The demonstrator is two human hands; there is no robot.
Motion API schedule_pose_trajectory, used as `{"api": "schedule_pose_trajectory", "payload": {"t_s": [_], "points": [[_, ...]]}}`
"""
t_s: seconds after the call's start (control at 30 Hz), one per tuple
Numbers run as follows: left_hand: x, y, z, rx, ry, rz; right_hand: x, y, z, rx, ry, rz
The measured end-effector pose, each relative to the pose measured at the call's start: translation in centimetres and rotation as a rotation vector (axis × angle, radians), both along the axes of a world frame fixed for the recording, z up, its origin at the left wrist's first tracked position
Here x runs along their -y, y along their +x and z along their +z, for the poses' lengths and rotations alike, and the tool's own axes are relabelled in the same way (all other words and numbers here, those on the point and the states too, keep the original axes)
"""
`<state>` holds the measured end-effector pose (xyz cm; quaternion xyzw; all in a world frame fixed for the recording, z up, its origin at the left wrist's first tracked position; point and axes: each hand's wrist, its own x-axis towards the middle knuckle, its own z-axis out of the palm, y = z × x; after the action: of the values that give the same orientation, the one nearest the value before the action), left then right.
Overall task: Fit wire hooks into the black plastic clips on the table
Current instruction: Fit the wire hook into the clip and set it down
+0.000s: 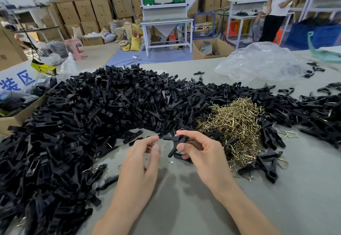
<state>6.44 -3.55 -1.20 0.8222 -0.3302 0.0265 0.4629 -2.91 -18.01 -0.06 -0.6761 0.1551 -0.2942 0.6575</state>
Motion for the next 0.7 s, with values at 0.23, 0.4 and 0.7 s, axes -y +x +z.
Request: {"api": "schedule_pose_trajectory", "payload": {"t_s": [0.23,0.4,0.7], "points": [[0.4,-0.9,0.5,-0.113,-0.183,-0.139,0.1,-0.1,0.4,0.028,0.073,0.008],[0.3,-1.0,0.3,-0.064,-0.130,-0.138,-0.1,-0.1,0.7,0.031,0.126,0.033],[0.6,-1.9,1.0,-0.216,-0.246,-0.297,-0.5,-0.1,0.5,0.025,0.081,0.018]]}}
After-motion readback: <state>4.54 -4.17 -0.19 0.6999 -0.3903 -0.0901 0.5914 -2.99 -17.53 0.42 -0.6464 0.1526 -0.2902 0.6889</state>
